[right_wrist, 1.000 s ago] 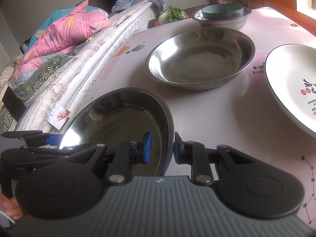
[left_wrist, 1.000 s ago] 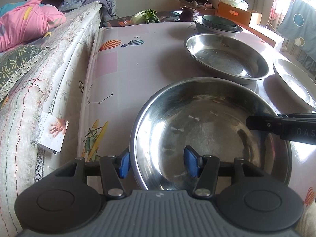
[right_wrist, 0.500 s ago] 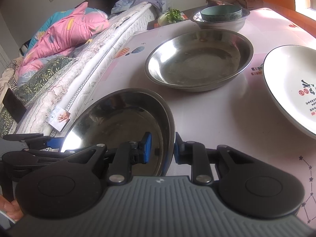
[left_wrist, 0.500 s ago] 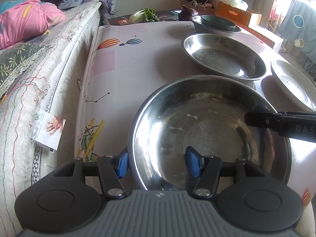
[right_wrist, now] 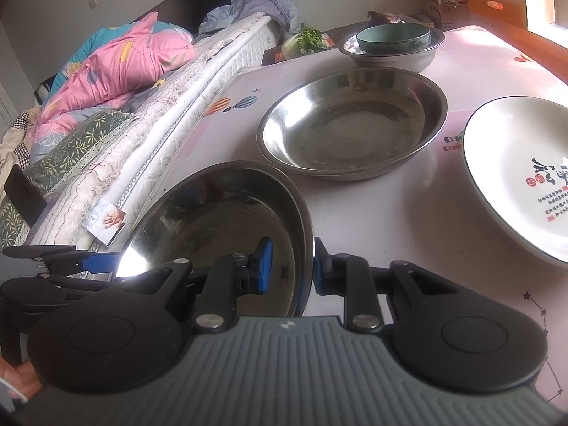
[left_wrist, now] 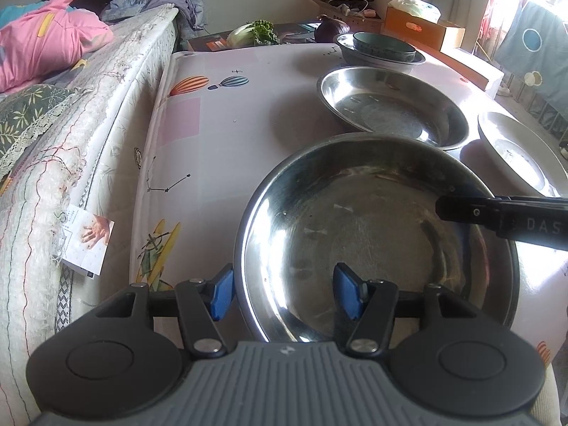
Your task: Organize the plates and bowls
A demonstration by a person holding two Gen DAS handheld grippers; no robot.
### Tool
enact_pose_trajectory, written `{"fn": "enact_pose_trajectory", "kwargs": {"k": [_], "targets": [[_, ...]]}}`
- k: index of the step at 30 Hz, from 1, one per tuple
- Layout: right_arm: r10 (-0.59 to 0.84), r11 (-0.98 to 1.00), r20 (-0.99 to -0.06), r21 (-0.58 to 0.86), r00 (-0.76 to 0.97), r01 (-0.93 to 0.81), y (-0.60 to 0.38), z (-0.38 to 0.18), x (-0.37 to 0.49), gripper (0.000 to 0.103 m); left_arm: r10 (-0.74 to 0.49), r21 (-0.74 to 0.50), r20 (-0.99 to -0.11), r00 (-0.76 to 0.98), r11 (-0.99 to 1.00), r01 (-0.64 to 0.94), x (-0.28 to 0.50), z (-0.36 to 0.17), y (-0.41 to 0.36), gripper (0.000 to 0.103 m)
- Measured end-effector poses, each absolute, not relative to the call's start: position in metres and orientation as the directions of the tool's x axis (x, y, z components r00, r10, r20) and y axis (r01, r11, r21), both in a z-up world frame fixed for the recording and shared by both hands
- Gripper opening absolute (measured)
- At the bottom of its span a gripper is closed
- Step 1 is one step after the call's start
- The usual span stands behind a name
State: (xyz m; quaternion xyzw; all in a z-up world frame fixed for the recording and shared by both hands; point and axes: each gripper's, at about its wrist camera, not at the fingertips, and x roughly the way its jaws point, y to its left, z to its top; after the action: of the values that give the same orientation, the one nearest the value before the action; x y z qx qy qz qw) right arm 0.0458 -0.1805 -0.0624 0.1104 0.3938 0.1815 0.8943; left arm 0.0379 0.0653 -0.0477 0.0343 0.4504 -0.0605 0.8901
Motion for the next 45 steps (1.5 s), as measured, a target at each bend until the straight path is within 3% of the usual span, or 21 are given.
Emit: {"fn": "enact_pose_trajectory", "kwargs": {"k": [23, 25, 29, 31, 45], "targets": [[0.393, 0.918, -0.676, 0.331, 0.623, -0.220, -0.182, -0.066, 0.046, 0.024, -0.097, -0.005, -0.798, 0.595, 0.988, 0.155, 0.036, -0.044, 0.064, 0.060], [0.383, 0.922, -0.680, 0.324, 0.625, -0.212, -0.182, -0.066, 0.046, 0.031, -0.106, -0.013, -0.799, 0.592, 0.987, 0.159, 0.036, -0.045, 0.064, 0.060], [0.372, 0.927, -0.680, 0.312, 0.632, -0.210, -0.182, -0.066, 0.046, 0.035, -0.106, -0.020, -0.812, 0.574, 0.988, 0.155, 0.037, -0.049, 0.065, 0.063], [0.363, 0.930, -0.680, 0.304, 0.636, -0.206, -0.182, -0.066, 0.046, 0.044, -0.110, -0.029, -0.818, 0.565, 0.988, 0.150, 0.037, -0.051, 0.067, 0.064], [0.384, 0.921, -0.692, 0.333, 0.612, -0.202, -0.184, -0.073, 0.044, 0.045, -0.137, -0.062, -0.828, 0.544, 0.986, 0.154, 0.038, -0.055, 0.068, 0.069]]}}
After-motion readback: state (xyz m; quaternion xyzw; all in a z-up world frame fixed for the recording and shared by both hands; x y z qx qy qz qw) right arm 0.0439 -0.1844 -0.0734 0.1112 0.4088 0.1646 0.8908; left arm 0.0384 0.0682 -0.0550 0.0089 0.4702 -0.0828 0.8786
